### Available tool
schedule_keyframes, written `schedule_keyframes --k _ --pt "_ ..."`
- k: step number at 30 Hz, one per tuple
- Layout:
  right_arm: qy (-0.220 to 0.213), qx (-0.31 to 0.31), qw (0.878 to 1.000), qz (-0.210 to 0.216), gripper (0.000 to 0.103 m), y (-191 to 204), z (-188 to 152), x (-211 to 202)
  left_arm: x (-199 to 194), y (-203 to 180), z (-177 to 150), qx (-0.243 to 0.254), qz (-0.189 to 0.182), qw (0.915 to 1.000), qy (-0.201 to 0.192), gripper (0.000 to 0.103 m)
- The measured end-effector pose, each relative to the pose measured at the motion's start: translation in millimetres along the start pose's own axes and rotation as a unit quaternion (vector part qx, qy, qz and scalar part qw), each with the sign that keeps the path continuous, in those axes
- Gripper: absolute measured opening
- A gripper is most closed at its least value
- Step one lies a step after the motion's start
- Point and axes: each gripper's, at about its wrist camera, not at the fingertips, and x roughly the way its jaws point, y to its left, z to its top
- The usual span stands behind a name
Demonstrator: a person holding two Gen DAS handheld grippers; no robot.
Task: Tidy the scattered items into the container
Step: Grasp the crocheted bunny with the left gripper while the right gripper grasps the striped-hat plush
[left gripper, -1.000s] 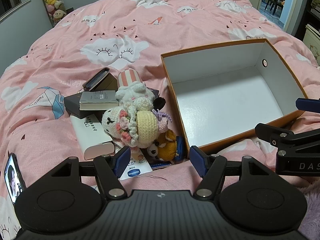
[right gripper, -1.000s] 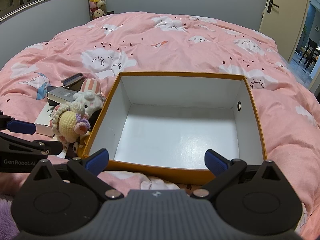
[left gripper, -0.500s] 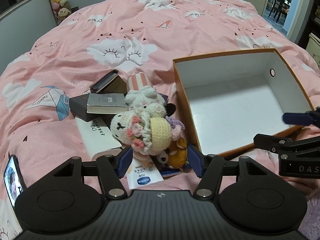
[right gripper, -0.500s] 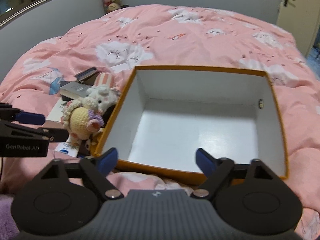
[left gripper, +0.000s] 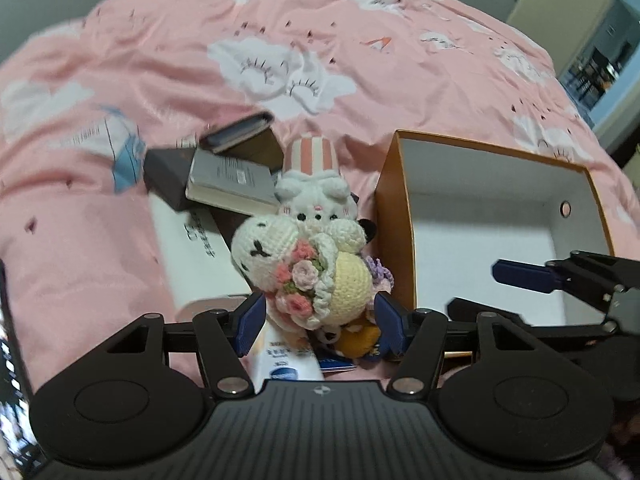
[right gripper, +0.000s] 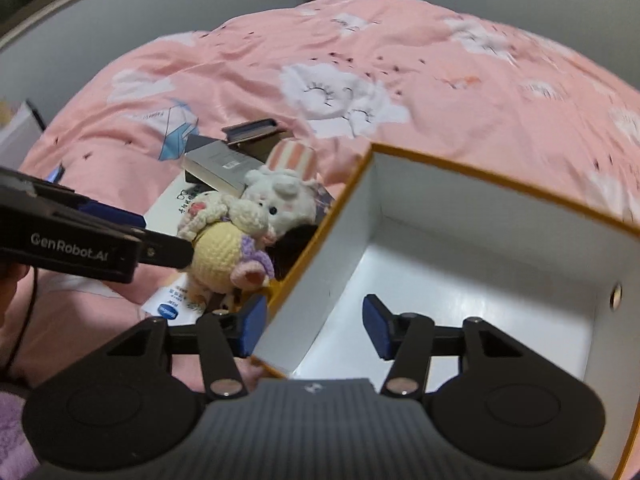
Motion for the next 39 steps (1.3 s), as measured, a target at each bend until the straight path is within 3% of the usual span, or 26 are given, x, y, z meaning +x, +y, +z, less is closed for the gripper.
schedule_keyframes --k 6,11,20,26,32,39 --pt "0.004 -0.035 0.999 -0.001 0.057 4.2 13.2 16.0 20.2 25.4 9.0 -0.112 -0.033 0.9923 0.042 0.071" --pt "0.001 -0.051 0.999 0.001 0.057 6.3 19.7 24.2 37.6 49.9 13.4 -0.21 -0.066 0.9728 0.071 0.071" --pt "0.007 -0.064 0.998 0.021 0.057 12.2 24.5 39.2 66.1 51.8 18.9 -0.264 -0.086 0.9558 0.097 0.073" --pt "0.012 -0.066 0.997 0.023 0.057 16.3 23.9 46.5 89.0 49.8 17.4 -0.272 -0.084 0.9512 0.118 0.074" --pt "0.008 -0.062 0.998 0.014 0.057 13.2 24.5 43.0 76.8 47.1 16.0 -0.236 -0.08 0.9629 0.103 0.064" --pt "-0.005 -0.039 0.999 0.005 0.058 0.5 32.7 33.3 36.1 46.5 8.7 -0.17 -0.066 0.9815 0.057 0.058"
